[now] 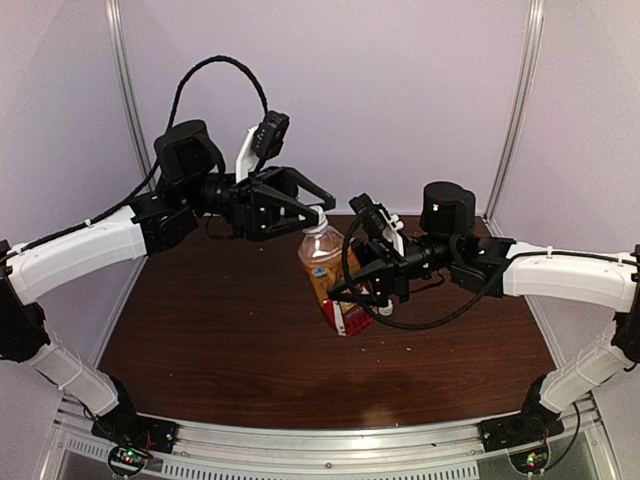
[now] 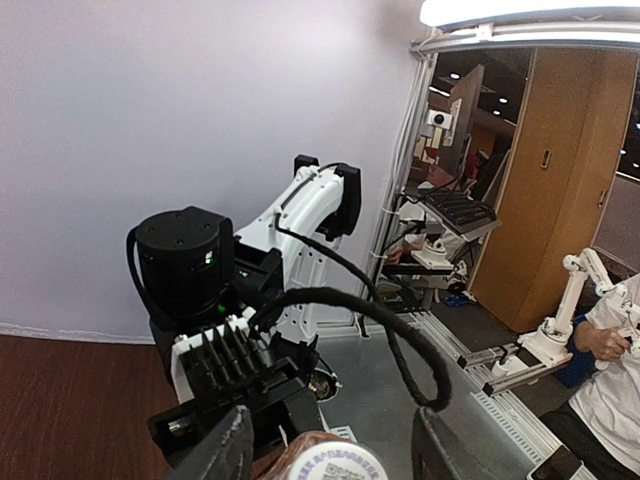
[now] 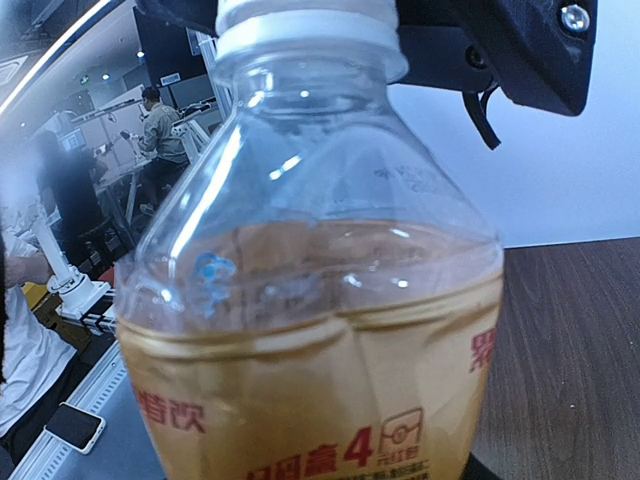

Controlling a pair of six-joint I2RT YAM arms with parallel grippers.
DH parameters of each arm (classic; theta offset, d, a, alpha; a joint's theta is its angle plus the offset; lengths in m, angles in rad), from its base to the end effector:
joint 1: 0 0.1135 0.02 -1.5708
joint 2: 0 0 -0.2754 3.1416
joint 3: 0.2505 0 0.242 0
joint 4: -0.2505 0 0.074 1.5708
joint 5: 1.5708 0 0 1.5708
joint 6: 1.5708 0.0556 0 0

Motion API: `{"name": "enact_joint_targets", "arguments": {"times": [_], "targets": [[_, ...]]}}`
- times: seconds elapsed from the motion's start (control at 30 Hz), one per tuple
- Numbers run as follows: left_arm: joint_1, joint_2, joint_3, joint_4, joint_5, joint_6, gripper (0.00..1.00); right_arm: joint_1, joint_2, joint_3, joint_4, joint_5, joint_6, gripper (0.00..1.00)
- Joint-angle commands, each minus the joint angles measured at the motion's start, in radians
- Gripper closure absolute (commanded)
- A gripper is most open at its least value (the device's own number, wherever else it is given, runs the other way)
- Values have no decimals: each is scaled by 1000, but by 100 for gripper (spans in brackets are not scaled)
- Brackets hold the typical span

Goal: Unscrew the bottle caps

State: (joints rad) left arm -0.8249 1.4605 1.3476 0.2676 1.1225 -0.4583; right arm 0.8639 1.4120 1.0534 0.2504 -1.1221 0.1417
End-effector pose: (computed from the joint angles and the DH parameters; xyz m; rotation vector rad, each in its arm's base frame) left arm 0.1847 -0.2737 0.4355 1.3164 1.2364 -1.7508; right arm 0.1662 0.2717 0.3487 -1.4700 1.2289 1.6406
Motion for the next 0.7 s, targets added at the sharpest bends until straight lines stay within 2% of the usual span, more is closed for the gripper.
{"name": "enact_joint_targets", "arguments": {"times": [0.0, 0.27, 0.5, 0.57, 0.67], "targets": [[7, 9, -13, 31, 16, 8, 45, -5, -17, -15, 9, 8, -5, 56], [7, 6, -19, 36, 25, 6, 57, -5, -19, -20, 2, 17, -8, 56], [7, -4, -30, 27, 17, 4, 84, -8, -29, -15, -36, 75, -28, 56], [7, -18, -37, 6, -34, 6, 88, -7, -35, -15, -57, 116, -40, 56], [7, -49, -36, -74, -229, -1, 96, -9, -46, -19, -79, 201, -53, 56]]}}
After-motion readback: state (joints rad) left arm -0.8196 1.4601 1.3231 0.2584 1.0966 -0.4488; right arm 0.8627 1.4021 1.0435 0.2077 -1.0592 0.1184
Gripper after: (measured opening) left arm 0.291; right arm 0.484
